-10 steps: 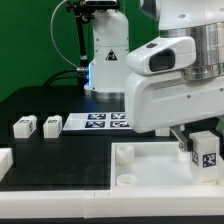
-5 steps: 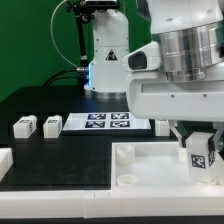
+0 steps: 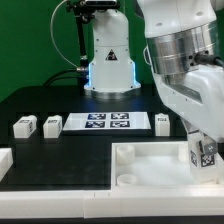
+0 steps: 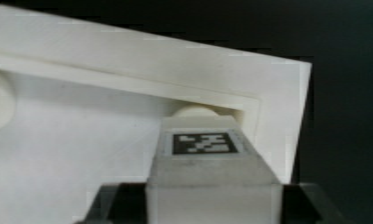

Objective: Assemble one leg

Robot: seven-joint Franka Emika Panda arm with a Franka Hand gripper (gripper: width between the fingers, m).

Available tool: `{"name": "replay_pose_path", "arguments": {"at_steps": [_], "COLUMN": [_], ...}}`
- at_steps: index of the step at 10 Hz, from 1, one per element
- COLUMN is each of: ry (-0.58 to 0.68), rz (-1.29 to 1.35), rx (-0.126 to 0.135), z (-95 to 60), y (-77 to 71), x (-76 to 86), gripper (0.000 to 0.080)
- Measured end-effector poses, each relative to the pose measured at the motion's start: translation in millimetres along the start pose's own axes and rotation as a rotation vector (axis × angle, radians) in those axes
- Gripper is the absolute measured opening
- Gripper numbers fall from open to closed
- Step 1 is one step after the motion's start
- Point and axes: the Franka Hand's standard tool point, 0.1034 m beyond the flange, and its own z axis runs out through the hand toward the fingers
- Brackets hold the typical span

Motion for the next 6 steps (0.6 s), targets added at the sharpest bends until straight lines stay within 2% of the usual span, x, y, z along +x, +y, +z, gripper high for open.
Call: {"name": "replay_pose_path", "arguments": {"at_steps": [1, 2, 3, 4, 5, 6], "ry": [-0.008, -0.007, -0.007, -0.007, -0.008, -0.007], "rz": [0.129, 0.129, 0.122, 0.057, -0.066, -0.222], "rx": [0.005, 0.005, 0.005, 0.001, -0.014, -0.042], "z": [0.0, 0.0, 0.1, 0.4, 1.3, 1.5], "y": [-0.6, -0.5, -0.5, 0.1, 2.1, 4.8], "x": [0.3, 0.3, 0.1, -0.9, -4.6, -7.1], "gripper": [0.0291, 0.0291, 0.0394, 0.0394, 0.0538, 0.0628]}}
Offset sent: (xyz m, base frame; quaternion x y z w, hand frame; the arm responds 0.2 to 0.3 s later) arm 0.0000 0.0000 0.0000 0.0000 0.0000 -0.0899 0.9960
